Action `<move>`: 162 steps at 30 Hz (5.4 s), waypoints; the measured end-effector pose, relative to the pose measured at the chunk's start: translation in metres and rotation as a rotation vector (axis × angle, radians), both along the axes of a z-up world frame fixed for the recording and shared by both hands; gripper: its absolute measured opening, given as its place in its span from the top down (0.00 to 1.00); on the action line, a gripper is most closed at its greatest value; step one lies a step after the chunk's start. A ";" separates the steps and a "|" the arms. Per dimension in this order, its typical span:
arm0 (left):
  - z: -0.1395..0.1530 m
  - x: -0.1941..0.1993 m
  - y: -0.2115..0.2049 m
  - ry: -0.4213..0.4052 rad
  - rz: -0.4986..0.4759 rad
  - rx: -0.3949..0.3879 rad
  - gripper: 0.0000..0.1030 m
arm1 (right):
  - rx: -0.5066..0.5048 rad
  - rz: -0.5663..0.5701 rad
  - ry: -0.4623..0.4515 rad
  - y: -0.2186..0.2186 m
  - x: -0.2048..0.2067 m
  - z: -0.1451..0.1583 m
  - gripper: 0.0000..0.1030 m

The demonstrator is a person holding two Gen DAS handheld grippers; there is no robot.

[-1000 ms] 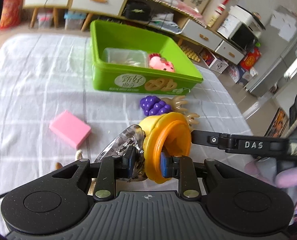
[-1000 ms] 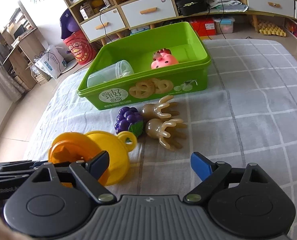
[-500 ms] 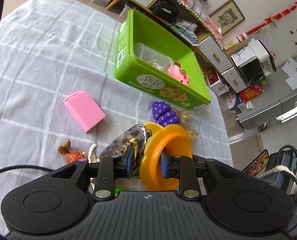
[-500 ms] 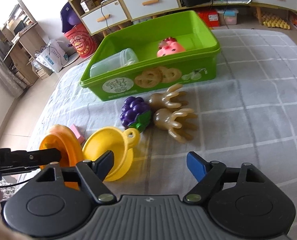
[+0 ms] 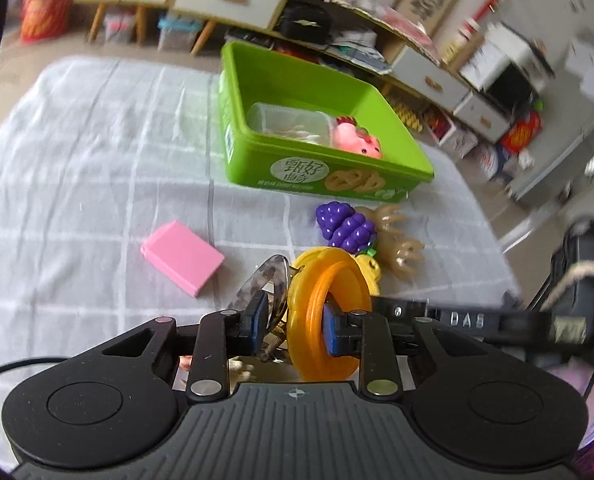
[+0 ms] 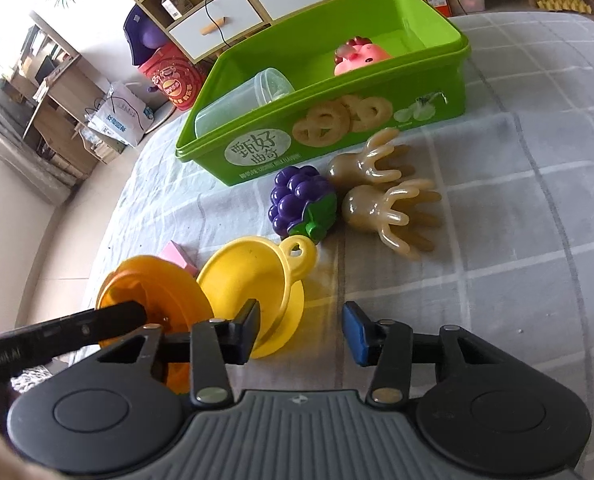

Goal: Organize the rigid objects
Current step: 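Grasp the yellow funnel with the right gripper and pull it off while the left holds the orange piece, then carry the orange piece with the left gripper while the right carries the yellow funnel into the bin, releasing both, then withdraw both grippers from the bin back over the table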

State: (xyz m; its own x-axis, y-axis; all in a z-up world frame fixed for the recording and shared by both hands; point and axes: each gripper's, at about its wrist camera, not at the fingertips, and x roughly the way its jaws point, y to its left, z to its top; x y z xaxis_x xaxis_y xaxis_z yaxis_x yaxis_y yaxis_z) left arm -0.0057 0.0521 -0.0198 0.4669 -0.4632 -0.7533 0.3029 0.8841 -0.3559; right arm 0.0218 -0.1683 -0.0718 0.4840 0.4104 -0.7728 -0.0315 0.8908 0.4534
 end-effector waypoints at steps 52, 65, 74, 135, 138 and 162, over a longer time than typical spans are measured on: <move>-0.034 -0.054 -0.095 -0.356 -0.502 0.555 0.39 | -0.286 -0.005 0.004 -0.024 -0.016 0.019 1.00; 0.001 -0.048 -0.084 -0.391 -0.419 0.421 0.44 | -0.254 -0.025 -0.055 -0.026 -0.015 0.040 1.00; 0.021 -0.035 -0.077 -0.396 -0.345 0.363 0.44 | -0.204 -0.068 -0.110 -0.033 -0.007 0.064 1.00; 0.000 0.185 -0.105 -0.371 -0.104 0.387 0.07 | -0.294 -0.163 -0.316 -0.037 0.206 0.056 0.56; 0.002 0.182 -0.106 -0.369 -0.092 0.387 0.04 | -0.305 -0.161 -0.318 -0.037 0.198 0.061 0.54; 0.059 0.095 -0.098 -0.420 -0.007 0.279 0.02 | -0.272 -0.205 -0.348 -0.058 0.072 0.120 0.44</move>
State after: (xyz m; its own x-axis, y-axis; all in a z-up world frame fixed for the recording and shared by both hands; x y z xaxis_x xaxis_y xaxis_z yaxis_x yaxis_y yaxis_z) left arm 0.0890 -0.0455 0.0391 0.7539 -0.2751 -0.5967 0.3758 0.9255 0.0480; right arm 0.0941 -0.2263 0.0486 0.7822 0.0852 -0.6171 0.0485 0.9793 0.1967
